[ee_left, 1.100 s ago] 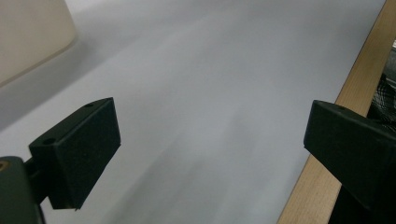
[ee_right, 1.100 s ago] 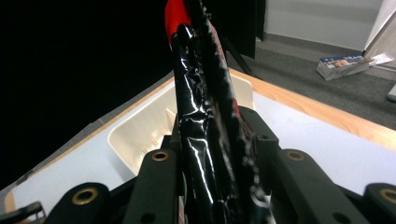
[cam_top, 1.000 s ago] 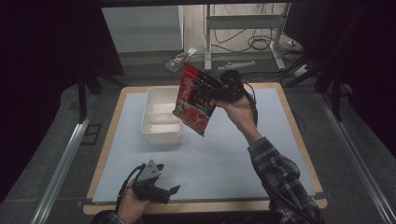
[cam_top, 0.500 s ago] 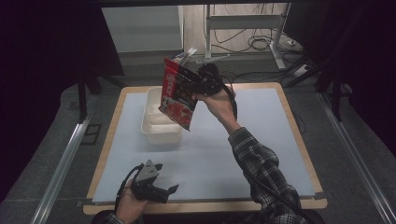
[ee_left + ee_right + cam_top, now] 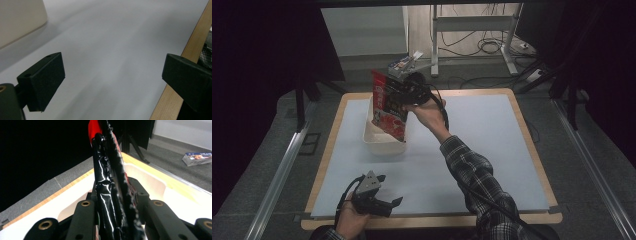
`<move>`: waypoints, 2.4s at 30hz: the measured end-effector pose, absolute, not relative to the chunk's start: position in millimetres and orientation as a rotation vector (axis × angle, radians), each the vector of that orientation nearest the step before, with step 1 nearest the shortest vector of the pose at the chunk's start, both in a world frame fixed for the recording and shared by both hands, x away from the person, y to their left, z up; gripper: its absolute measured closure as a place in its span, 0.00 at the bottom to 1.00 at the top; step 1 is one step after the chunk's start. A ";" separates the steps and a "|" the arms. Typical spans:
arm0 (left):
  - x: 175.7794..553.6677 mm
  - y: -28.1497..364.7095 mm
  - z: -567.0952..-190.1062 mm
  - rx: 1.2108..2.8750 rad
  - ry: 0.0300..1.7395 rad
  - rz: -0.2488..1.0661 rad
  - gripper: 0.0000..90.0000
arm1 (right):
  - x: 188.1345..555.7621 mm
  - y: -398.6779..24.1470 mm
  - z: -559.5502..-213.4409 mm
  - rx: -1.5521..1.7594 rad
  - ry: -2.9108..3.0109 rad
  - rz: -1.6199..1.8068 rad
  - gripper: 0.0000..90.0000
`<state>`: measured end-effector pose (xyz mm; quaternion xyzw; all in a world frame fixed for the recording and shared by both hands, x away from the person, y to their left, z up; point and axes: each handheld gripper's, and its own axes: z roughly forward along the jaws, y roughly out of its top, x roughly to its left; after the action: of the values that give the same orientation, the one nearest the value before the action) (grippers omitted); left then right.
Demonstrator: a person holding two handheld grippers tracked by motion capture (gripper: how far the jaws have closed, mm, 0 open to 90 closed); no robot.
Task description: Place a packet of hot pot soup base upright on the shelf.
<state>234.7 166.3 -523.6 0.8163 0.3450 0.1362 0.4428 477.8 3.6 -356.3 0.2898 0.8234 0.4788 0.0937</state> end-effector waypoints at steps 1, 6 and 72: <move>234.7 166.2 -523.7 2.025 0.856 0.337 0.05 | 477.8 7.0 -361.3 0.857 2.458 1.416 0.77; 235.0 165.3 -524.1 2.031 0.854 0.335 0.05 | 478.3 15.1 -377.8 0.849 2.486 1.367 0.77; 234.3 161.5 -527.6 2.057 0.809 0.345 0.03 | 465.0 -24.1 -387.0 0.675 2.543 1.158 0.01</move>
<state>234.3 161.5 -527.6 0.8269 0.3255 0.1388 0.4370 465.0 -24.1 -387.0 0.2329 0.8767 0.3993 0.1332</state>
